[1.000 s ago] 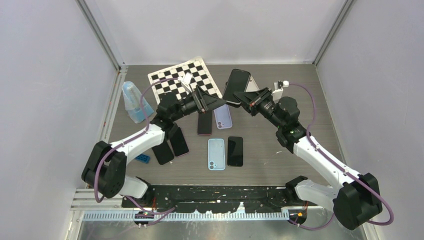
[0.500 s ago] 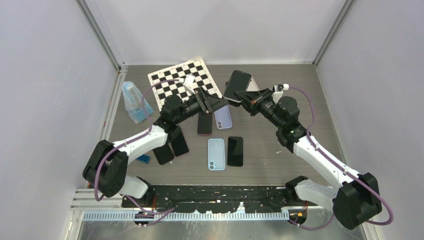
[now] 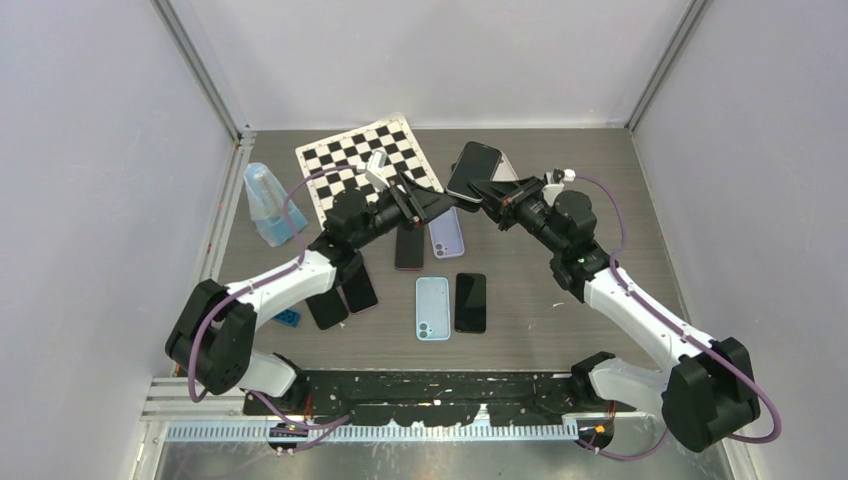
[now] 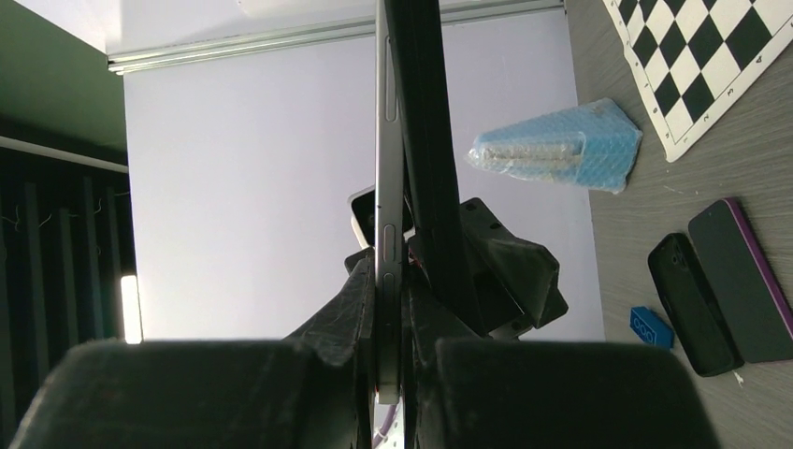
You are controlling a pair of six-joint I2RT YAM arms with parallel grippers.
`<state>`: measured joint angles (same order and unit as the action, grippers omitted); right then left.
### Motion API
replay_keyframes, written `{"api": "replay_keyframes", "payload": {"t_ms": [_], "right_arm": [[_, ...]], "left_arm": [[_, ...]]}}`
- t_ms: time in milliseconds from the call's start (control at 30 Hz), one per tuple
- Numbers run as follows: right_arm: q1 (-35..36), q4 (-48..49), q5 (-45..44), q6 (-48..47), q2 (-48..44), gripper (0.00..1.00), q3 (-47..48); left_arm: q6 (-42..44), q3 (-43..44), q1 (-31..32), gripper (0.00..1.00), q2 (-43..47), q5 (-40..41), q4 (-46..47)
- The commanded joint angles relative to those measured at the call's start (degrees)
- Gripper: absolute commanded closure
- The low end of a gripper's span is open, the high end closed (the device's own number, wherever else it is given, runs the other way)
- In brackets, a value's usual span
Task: Take the phone out of the phone case
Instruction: Remove the phone case from the phone.
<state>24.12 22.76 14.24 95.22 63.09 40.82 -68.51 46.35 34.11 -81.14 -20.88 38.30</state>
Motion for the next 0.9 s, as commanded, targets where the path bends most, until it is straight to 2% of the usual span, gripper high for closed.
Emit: {"api": "replay_keyframes", "payload": {"t_ms": [0,67,167,233,267,300,433,533,700,867], "right_arm": [[0.13,9.8,3.29,1.83,-0.39,0.99,1.57],[0.14,10.45,3.52,1.7,-0.15,0.99,1.26],[0.14,10.56,3.79,1.08,-0.1,0.99,0.68],[-0.05,10.33,3.9,0.52,-0.19,0.99,0.36],[-0.09,10.13,3.97,0.04,-0.23,0.99,0.29],[-0.34,9.83,4.29,-0.61,-0.28,0.99,0.2],[-1.26,9.03,7.06,-3.23,-1.24,0.99,0.32],[-1.43,6.19,12.52,-8.04,-3.67,0.99,1.87],[-1.39,-10.73,13.36,-20.04,-11.79,0.99,3.1],[-1.97,-31.9,1.12,-30.54,-18.86,0.99,5.05]], "left_arm": [[-5.31,3.39,-0.12,0.44,-0.74,2.82,-2.32],[-6.29,4.03,-0.11,0.5,-1.44,2.36,-2.52],[-6.98,4.55,-0.18,0.64,-2.51,2.09,-2.9],[-6.72,4.96,-0.14,0.8,-3.12,2.01,-3.86],[-6.39,5.16,-0.13,0.93,-3.38,1.99,-4.63],[-6.01,5.36,-0.18,0.99,-3.73,2.0,-5.56],[-2.74,6.7,-0.09,1.0,-5.43,3.83,-10.83],[0.58,9.12,-0.1,1.0,-8.15,5.33,-15.32],[1.67,12.9,-0.01,1.0,-15.57,5.48,-14.2],[1.61,16.68,2.2,1.0,-22.34,4.52,-12.2]]}}
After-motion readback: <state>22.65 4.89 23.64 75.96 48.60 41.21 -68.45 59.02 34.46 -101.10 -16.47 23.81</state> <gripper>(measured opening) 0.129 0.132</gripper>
